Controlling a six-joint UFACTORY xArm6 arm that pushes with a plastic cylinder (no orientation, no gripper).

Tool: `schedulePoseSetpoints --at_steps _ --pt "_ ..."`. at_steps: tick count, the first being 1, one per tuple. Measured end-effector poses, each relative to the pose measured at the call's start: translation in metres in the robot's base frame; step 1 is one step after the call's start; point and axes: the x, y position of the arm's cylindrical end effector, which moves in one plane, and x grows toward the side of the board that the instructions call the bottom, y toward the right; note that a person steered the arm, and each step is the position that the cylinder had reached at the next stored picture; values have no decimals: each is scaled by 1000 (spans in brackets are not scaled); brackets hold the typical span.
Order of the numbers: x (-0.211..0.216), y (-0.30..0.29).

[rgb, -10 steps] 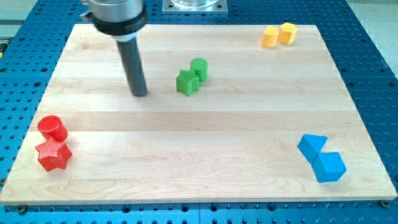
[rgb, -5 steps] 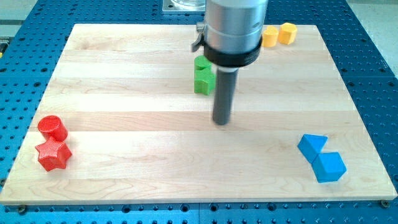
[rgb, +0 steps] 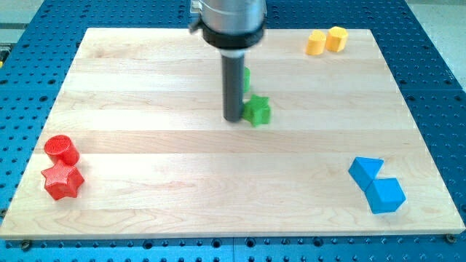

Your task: Push green blocks into blue blocks

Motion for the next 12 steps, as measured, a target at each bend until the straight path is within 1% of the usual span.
schedulePoseSetpoints --at_steps 1,2,3,4,5,6,7,8,9,10,11,12 --pt "42 91" --pt "22 14" --pt "-12 60" --pt "5 127" --pt "40 153" --pt "9 190" --pt "34 224" --pt "11 243" --pt "31 286" --pt "79 283" --pt "63 244" --pt "38 240"
